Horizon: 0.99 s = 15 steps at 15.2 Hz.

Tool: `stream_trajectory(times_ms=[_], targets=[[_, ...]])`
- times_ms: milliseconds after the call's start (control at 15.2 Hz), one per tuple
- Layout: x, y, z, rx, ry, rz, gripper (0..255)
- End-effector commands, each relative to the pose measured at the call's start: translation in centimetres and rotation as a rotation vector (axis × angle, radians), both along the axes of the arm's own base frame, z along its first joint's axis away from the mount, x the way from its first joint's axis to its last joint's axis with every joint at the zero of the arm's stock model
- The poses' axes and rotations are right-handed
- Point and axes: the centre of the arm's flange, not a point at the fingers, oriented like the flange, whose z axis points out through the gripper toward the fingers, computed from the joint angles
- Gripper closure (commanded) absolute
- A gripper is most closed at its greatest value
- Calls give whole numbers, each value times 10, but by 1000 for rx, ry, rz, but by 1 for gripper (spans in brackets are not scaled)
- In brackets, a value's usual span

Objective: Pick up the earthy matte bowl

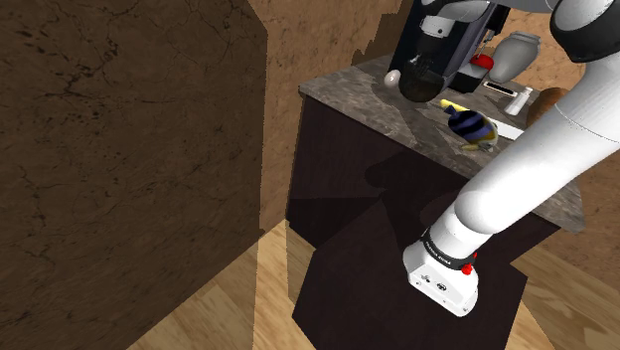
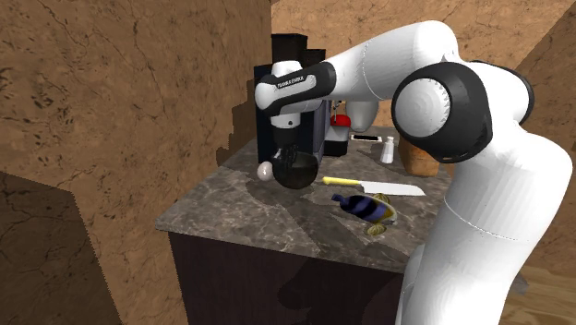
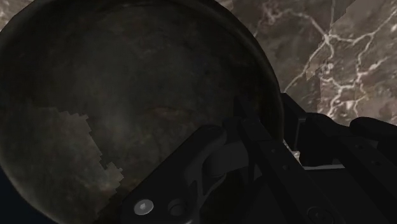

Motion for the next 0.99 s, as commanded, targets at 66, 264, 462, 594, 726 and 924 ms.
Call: stream_trajectory(times_ms=[66, 264, 462, 594, 726, 924], targets=[[0, 0, -1, 1, 2, -1, 255], [0, 0, 10, 1, 2, -1, 255], [1, 0, 25, 1, 2, -1, 255], [1, 0, 36, 1, 2, -1, 255], [1, 0, 47, 1, 2, -1, 255], [1, 0, 62, 1, 2, -1, 255]])
